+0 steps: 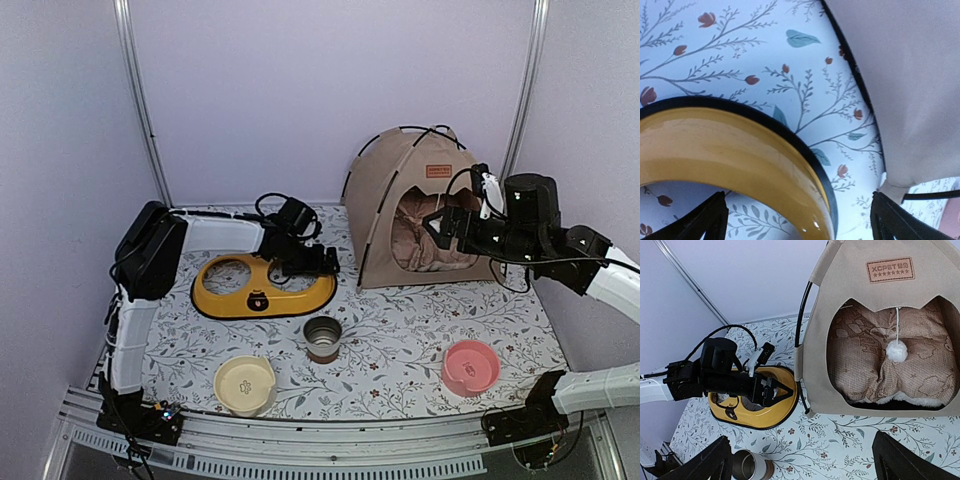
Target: Set up the pet tent
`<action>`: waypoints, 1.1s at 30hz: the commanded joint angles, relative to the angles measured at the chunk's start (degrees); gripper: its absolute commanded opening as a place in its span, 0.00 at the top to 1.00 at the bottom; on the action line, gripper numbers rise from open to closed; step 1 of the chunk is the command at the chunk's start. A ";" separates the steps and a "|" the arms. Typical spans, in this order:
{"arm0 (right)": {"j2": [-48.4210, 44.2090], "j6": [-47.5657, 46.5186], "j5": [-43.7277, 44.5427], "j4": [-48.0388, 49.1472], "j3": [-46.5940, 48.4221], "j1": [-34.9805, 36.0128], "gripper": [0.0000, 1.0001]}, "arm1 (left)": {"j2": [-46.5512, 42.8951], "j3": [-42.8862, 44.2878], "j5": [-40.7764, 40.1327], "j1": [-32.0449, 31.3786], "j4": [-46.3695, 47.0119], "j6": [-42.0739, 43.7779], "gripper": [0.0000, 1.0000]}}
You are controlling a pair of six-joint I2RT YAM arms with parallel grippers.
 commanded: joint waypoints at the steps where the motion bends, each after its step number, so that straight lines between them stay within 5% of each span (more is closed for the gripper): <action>1: 1.13 0.22 -0.78 2.06 0.35 0.35 0.01 | -3.45 1.73 5.34 -0.57 0.84 2.31 0.01; 9: 0.76 -0.11 -0.35 1.93 0.37 0.29 0.01 | -4.45 5.26 4.70 -1.11 -1.53 1.52 0.00; 18: 1.47 -0.65 -0.69 1.93 0.60 0.35 0.01 | -13.50 -2.09 -0.27 0.02 -0.44 1.67 0.01; 33: 5.88 -3.61 -3.29 3.65 1.71 0.29 0.01 | -42.61 -37.10 -3.92 1.09 0.94 -4.94 0.01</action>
